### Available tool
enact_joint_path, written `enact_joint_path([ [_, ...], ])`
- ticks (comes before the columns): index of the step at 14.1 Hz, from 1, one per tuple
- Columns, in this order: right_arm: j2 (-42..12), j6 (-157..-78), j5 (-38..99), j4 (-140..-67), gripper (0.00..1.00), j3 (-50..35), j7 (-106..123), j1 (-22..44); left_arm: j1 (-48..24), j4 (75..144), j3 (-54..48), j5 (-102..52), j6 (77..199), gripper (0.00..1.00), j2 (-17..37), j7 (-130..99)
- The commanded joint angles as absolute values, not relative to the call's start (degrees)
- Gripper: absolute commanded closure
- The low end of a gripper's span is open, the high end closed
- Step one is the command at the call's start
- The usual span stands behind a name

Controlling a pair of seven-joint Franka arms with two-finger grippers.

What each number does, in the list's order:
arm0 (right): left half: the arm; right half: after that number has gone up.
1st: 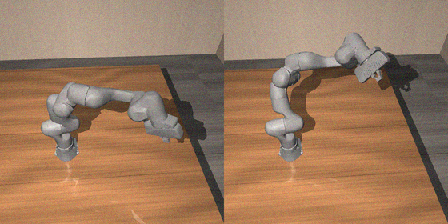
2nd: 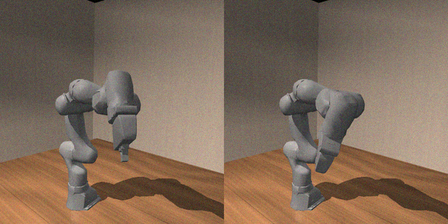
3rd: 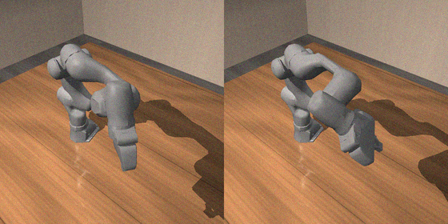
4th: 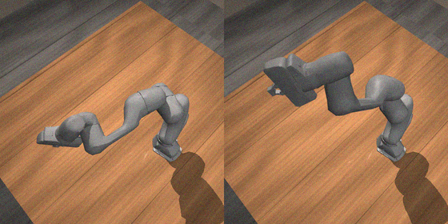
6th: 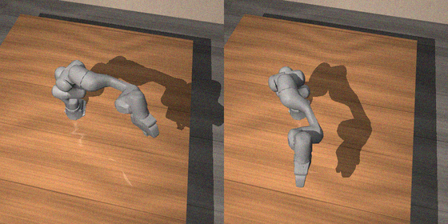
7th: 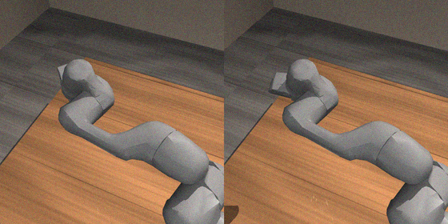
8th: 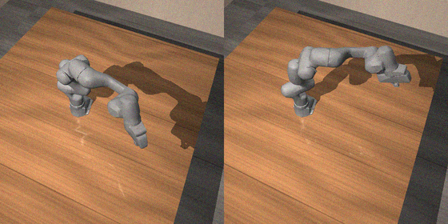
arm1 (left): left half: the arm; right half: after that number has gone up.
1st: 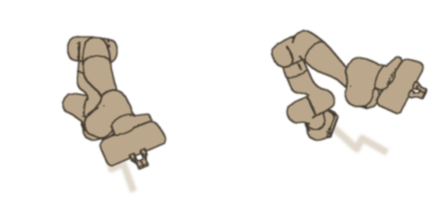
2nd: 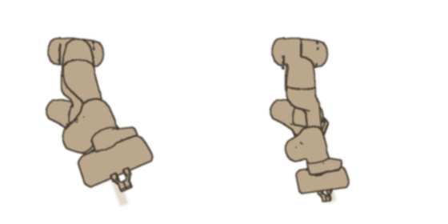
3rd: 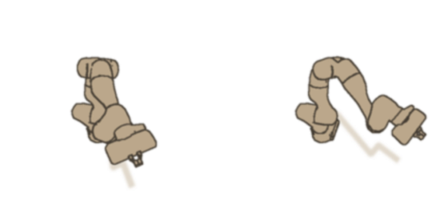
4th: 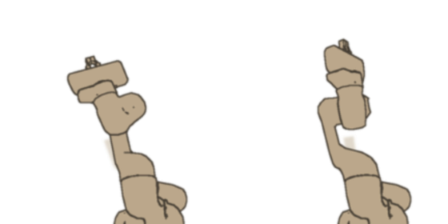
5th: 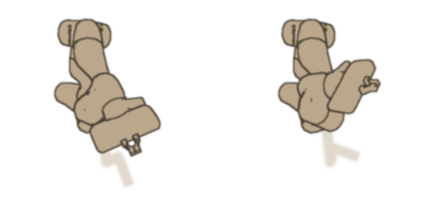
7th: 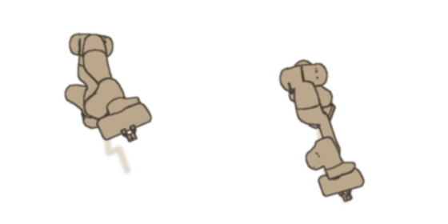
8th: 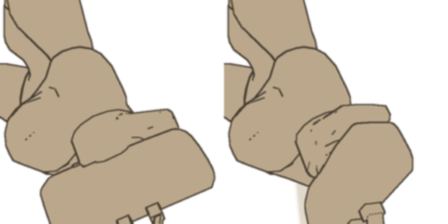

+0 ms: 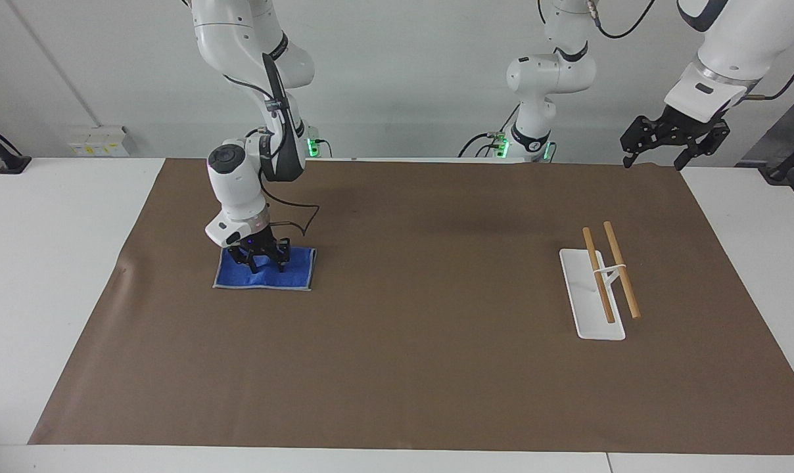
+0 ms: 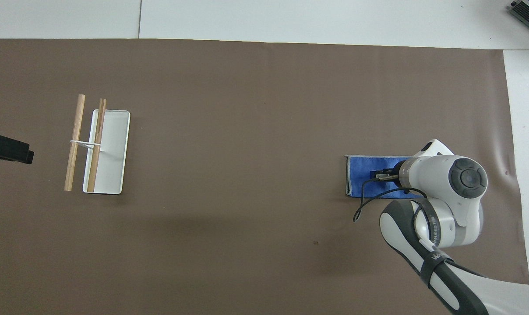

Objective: Right arm passes towel to left arm to hang
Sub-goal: 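Reach the right gripper down to the blue towel and grasp it, then lift the towel with the right gripper while the left gripper reaches toward it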

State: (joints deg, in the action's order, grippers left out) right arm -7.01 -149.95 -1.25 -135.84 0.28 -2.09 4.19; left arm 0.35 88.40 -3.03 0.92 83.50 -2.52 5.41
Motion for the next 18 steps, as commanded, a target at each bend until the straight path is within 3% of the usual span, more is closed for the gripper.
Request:
enact_joint_path([
  [1,-7.2,-150.8,-0.4,-136.1,1.0,-0.1,-3.4,3.6,0.7,88.7,-3.4,2.0,83.2,0.0,-2.9,4.9],
  [4,-6.9,-147.7,-0.4,-134.0,1.0,-0.2,-4.8,4.4,0.7,88.7,-3.4,2.0,83.2,0.0,-2.9,4.9],
  [8,-5.5,-135.4,0.3,-125.0,1.0,-0.4,-5.2,4.7,0.7,88.7,-3.4,2.0,83.2,0.0,-2.8,4.9],
  [14,-3.3,-133.8,4.8,-118.6,1.0,-4.7,-4.8,4.6,0.7,88.7,-3.4,2.0,83.2,0.0,-2.9,4.9],
  [18,-3.1,-131.7,22.0,-112.2,1.0,-6.8,-4.5,4.6,-0.1,88.7,-3.5,2.0,83.1,0.0,-2.8,5.0],
])
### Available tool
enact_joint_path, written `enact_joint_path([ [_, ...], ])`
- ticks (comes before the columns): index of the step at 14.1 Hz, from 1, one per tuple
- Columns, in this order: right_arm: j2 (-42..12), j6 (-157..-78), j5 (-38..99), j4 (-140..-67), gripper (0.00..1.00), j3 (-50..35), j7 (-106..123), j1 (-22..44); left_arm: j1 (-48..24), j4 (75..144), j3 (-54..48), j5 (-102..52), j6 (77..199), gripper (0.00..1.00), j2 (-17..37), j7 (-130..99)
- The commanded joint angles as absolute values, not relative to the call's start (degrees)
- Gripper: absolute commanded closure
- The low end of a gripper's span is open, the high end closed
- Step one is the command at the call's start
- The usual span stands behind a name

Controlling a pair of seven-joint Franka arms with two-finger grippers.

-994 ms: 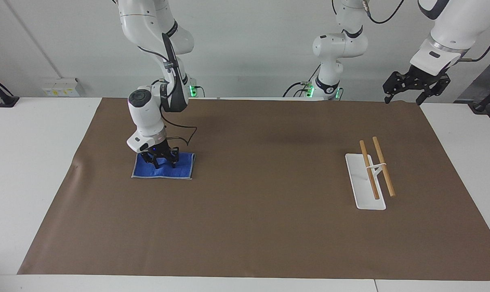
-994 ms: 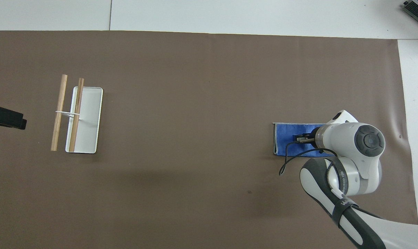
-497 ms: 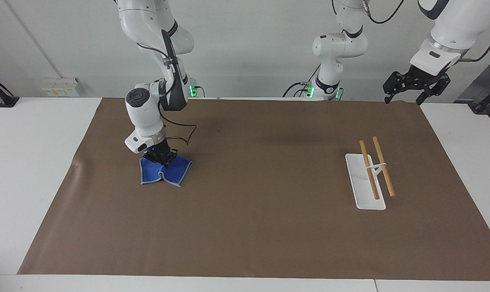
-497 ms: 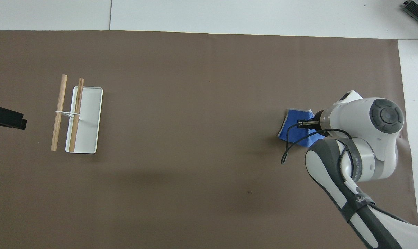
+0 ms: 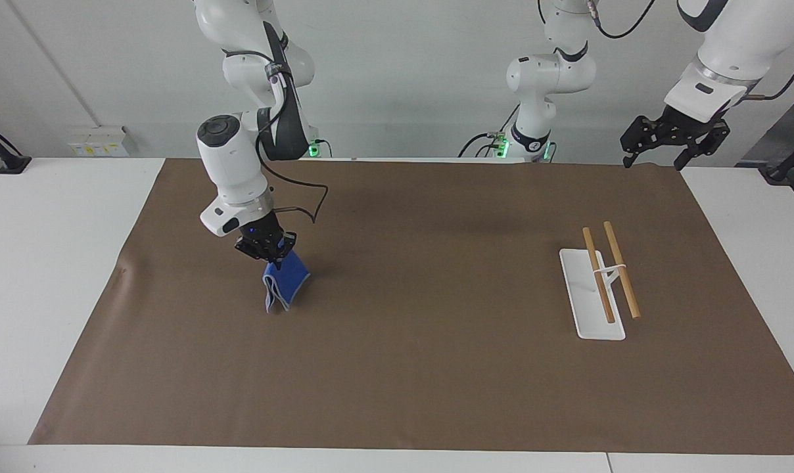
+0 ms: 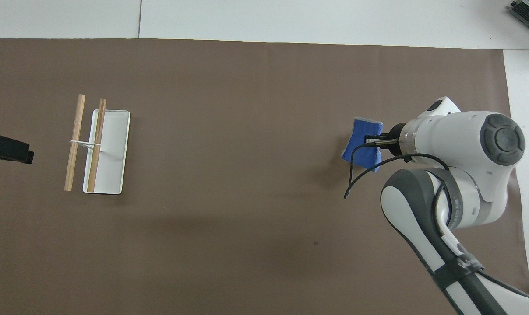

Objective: Right arm passes towel to left arm to hang
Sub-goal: 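Lift the towel with the right gripper while the left gripper reaches toward it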

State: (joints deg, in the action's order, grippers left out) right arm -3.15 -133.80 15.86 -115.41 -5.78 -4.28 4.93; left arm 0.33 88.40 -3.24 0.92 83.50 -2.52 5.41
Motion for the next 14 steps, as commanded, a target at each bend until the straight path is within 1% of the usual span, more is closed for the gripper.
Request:
enact_joint_path([
  [1,-3.0,-131.8,25.4,-111.4,1.0,-7.5,-4.5,4.6,-0.3,88.7,-4.0,1.9,83.0,0.0,-2.9,5.1],
  [3,-2.9,-132.0,32.5,-110.4,1.0,-9.1,-4.5,4.7,-1.8,89.4,-4.1,1.7,83.2,0.0,-3.3,4.5],
  [5,-2.4,-132.5,38.7,-110.0,1.0,-10.5,-4.4,4.6,-2.1,92.3,-4.2,-2.0,85.4,0.0,-4.4,0.6],
  [6,-2.2,-132.5,41.9,-109.5,1.0,-11.6,-4.5,4.6,-2.2,94.5,-4.2,-5.1,88.2,0.0,-5.5,-2.8],
  [7,-2.0,-132.5,44.7,-109.3,1.0,-12.3,-4.4,4.7,-3.5,98.3,-4.3,-8.1,92.5,0.0,-7.0,-7.3],
  [9,-1.8,-132.8,53.0,-109.3,1.0,-14.1,-4.4,4.7,-8.0,105.6,-4.3,-9.8,100.5,0.0,-10.3,-16.0],
  [10,-1.5,-132.8,57.6,-109.3,1.0,-14.5,-4.2,4.7,-9.7,107.1,-4.3,-11.8,102.5,0.0,-11.0,-19.1],
  [14,-0.4,-132.8,68.5,-110.2,1.0,-15.4,-3.4,6.0,-11.1,108.4,-4.4,-21.6,108.4,0.0,-11.1,-28.5],
])
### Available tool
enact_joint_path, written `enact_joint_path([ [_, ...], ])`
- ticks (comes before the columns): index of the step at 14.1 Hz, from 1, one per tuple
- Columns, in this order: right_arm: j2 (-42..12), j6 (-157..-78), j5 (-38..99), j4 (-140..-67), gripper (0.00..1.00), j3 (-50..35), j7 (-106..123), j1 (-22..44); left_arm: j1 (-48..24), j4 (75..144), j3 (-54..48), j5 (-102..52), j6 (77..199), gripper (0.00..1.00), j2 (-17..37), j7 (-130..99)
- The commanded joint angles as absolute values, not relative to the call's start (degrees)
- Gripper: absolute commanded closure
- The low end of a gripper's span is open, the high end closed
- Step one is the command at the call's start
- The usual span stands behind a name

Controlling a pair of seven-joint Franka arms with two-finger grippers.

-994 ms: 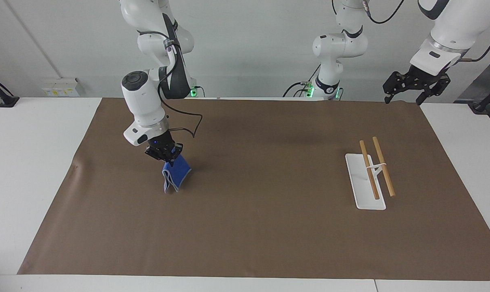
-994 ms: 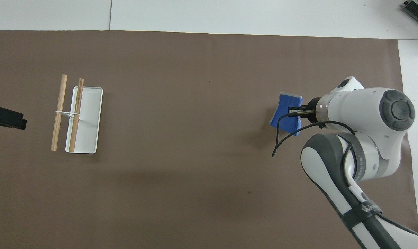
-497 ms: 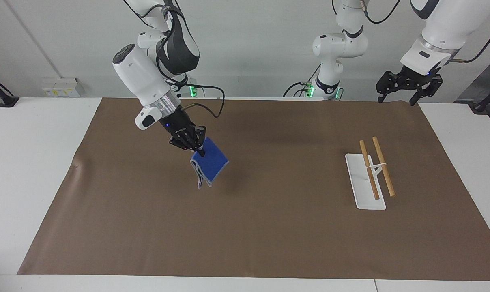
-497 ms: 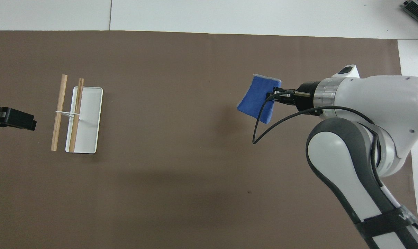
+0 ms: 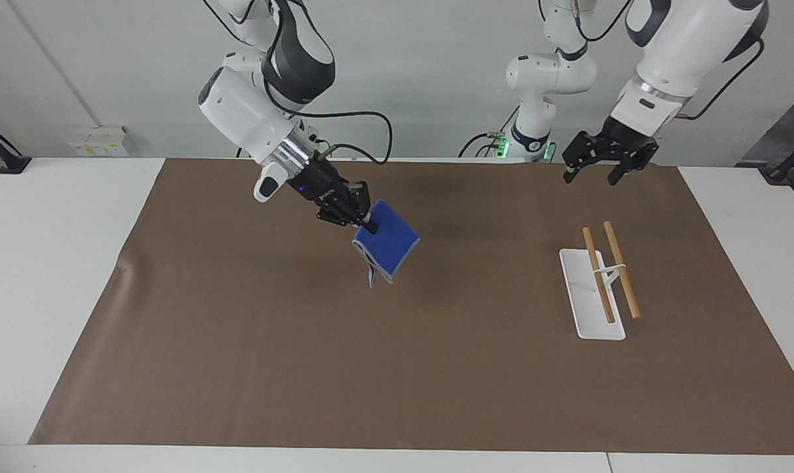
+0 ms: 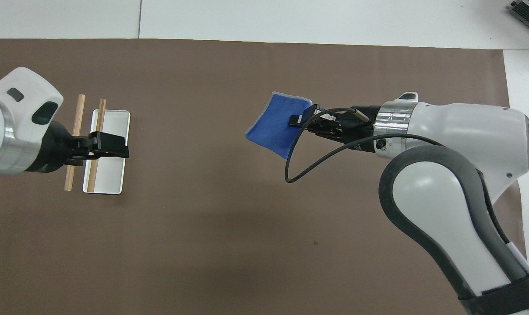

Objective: Right arm passes towel to left arm to hang
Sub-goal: 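Lift the towel with the right gripper while the left gripper reaches toward it, then close the left gripper on the towel edge beside the right gripper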

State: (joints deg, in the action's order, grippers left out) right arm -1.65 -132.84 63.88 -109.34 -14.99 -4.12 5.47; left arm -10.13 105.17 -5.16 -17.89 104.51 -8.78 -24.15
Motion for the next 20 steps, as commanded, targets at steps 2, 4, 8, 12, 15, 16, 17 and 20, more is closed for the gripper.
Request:
enact_joint_path([
  [2,0.3,-132.8,71.4,-111.1,1.0,-15.4,-3.1,6.6,-13.2,109.9,-4.5,-24.2,114.5,0.0,-11.3,-35.1],
  [4,0.9,-132.8,74.7,-112.1,1.0,-15.4,-2.5,6.6,-16.7,111.5,-4.5,-25.9,121.8,0.0,-11.4,-42.2],
  [8,1.6,-132.8,75.6,-113.3,1.0,-15.3,-0.7,6.6,-22.9,113.8,-4.5,-25.9,130.9,0.0,-12.0,-55.9],
  [12,1.6,-132.9,75.6,-113.4,1.0,-15.4,-0.5,6.6,-28.4,119.8,-4.5,-25.9,143.1,0.0,-13.4,-64.8],
  [15,1.6,-132.9,75.6,-113.4,1.0,-15.3,-0.4,6.6,-29.9,121.4,-4.7,-25.9,149.0,0.0,-12.3,-69.5],
  [16,1.6,-132.9,75.6,-113.4,1.0,-15.3,-0.4,6.6,-30.4,122.1,-4.7,-25.9,152.5,0.0,-11.6,-71.2],
  [17,1.6,-132.9,75.6,-113.4,1.0,-15.3,-0.4,6.6,-31.3,122.3,-4.6,-25.9,154.7,0.0,-11.2,-73.8],
  [20,1.7,-132.9,75.6,-113.4,1.0,-15.3,-0.4,6.6,-31.8,122.8,-4.6,-25.9,159.1,0.0,-9.3,-74.5],
])
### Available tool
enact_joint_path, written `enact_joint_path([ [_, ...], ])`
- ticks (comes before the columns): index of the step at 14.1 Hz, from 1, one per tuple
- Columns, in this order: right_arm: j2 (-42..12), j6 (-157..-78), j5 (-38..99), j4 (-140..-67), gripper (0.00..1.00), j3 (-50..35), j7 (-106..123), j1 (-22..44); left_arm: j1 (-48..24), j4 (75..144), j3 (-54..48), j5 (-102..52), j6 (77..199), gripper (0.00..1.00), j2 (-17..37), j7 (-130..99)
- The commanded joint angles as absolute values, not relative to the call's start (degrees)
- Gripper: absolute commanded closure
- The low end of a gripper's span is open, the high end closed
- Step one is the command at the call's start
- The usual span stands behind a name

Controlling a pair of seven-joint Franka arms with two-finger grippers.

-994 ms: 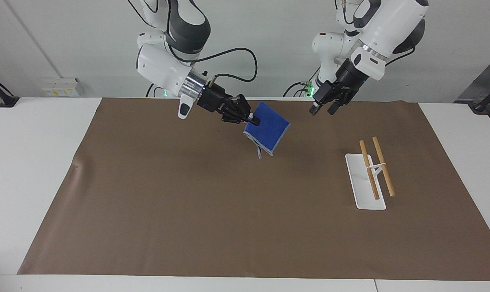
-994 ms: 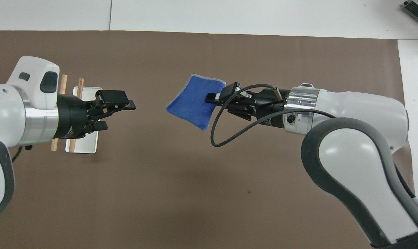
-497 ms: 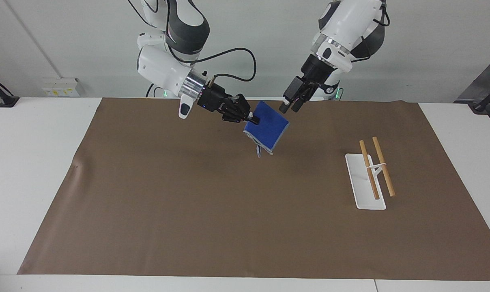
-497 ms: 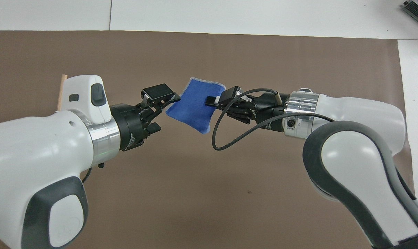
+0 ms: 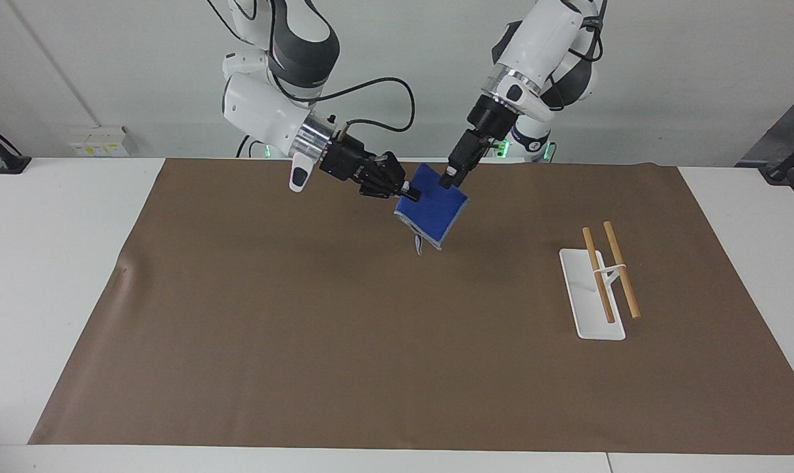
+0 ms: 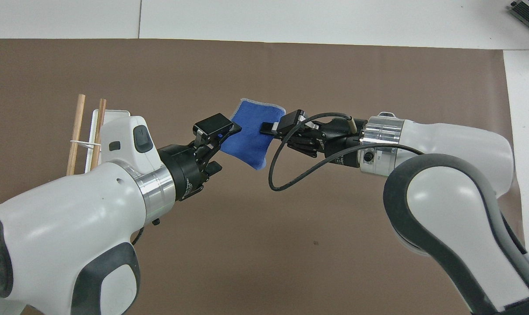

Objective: Right arm passes towel to left arm to hang
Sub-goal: 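Close the left gripper on the towel edge beside the right gripper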

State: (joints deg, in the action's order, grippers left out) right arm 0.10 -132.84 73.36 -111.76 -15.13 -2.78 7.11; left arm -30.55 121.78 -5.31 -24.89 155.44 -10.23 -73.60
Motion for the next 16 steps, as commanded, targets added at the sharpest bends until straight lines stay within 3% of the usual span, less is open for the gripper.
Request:
enact_joint_path([
  [1,1.7,-132.9,75.6,-113.4,1.0,-15.3,-0.4,6.6,-31.8,122.8,-4.6,-25.9,160.1,0.0,-8.6,-74.5],
  [4,1.7,-132.9,75.6,-113.4,1.0,-15.4,-0.4,6.6,-31.7,122.6,-4.6,-25.9,162.6,0.0,-7.0,-74.5],
  [5,1.7,-132.9,75.6,-113.4,1.0,-15.3,-0.4,6.6,-31.7,122.3,-4.6,-25.9,163.2,0.06,-6.7,-74.5],
  [11,1.8,-132.8,75.6,-113.4,1.0,-15.3,-0.5,6.6,-31.7,121.5,-4.6,-25.8,163.2,0.95,-6.0,-75.0],
  [12,1.8,-132.9,75.6,-113.5,1.0,-15.3,-0.5,6.6,-31.6,121.4,-4.6,-25.9,163.3,1.0,-6.0,-75.0],
  [16,1.8,-132.8,75.6,-113.5,1.0,-15.3,-0.6,6.6,-31.1,120.8,-4.5,-25.8,163.0,1.0,-5.8,-74.4],
])
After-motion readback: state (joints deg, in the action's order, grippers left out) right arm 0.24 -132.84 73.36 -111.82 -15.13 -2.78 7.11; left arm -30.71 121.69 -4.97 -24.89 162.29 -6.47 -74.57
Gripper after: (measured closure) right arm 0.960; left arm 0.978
